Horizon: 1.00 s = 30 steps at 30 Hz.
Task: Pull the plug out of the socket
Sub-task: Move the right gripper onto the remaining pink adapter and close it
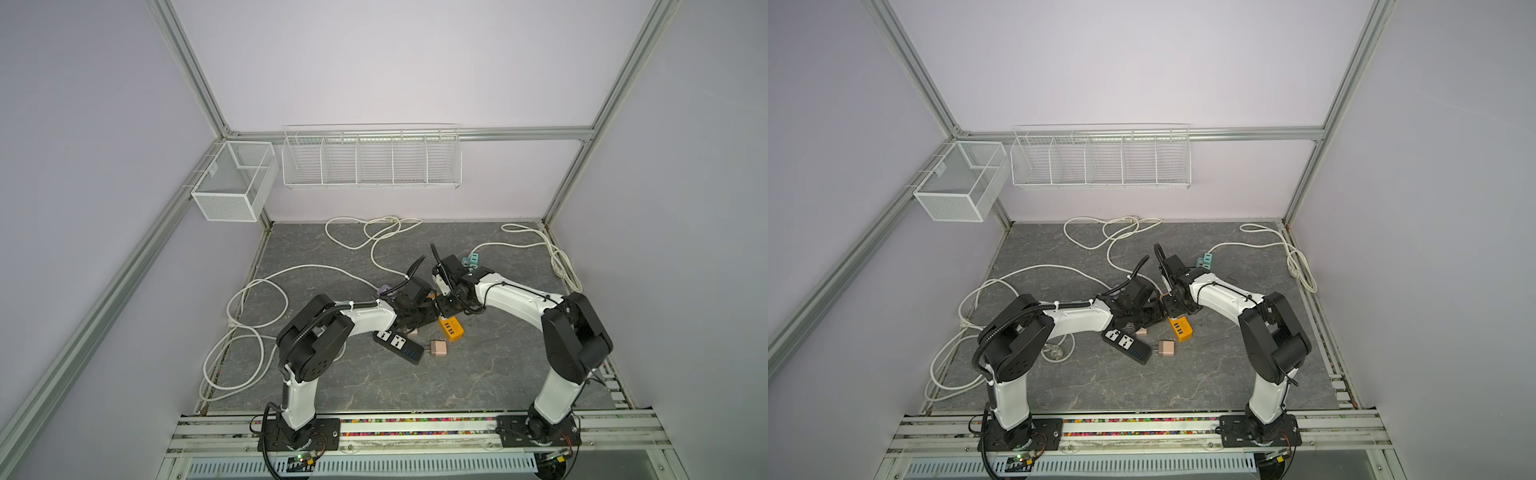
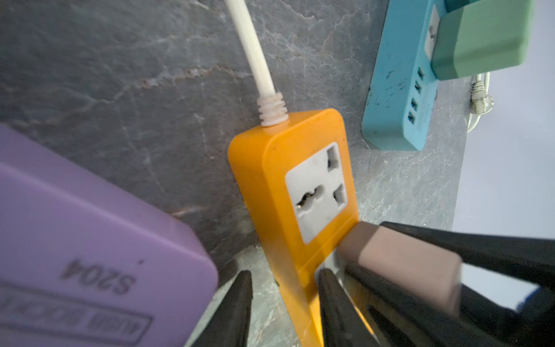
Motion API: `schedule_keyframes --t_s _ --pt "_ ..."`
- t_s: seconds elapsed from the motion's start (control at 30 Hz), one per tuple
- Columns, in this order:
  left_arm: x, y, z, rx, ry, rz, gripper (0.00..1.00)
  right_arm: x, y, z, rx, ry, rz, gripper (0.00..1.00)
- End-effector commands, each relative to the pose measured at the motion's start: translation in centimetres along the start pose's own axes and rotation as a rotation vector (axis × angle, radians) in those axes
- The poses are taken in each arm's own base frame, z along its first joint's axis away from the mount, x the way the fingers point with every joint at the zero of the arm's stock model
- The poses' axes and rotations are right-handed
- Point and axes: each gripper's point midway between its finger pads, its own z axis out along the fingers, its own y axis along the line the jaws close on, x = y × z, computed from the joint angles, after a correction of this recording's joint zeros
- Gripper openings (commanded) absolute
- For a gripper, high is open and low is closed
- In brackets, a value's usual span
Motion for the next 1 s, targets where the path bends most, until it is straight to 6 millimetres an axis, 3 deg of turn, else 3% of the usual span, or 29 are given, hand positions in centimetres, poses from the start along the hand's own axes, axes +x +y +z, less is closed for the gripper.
schedule_keyframes --t_s 0.0,0.3,0.67,0.83,0.97 --pt "0.7 1.8 0.5 -0.056 0.016 -0.021 0.38 0.1 -0.7 -0.3 0.037 0.019 -0.035 0.34" --pt "1.5 2.2 0.9 -0.062 0.022 -0.043 0.37 -0.5 1.0 -1.0 -0.043 -0.01 -0.039 0.26" --pt "3.3 4.7 0.7 -0.153 0.07 -0.041 0.34 -0.8 0.2 -1.6 -0.03 -0.029 -0.045 0.24" --pt "3.8 5.2 1.1 -0.16 0.085 -0.052 0.33 -0.8 2.0 -1.5 -0.076 -0.047 -0.051 0.21" --pt "3.6 5.1 0.7 -0.173 0.075 -0.042 0.33 -0.9 0.5 -2.2 -0.023 -0.071 -0.037 0.21"
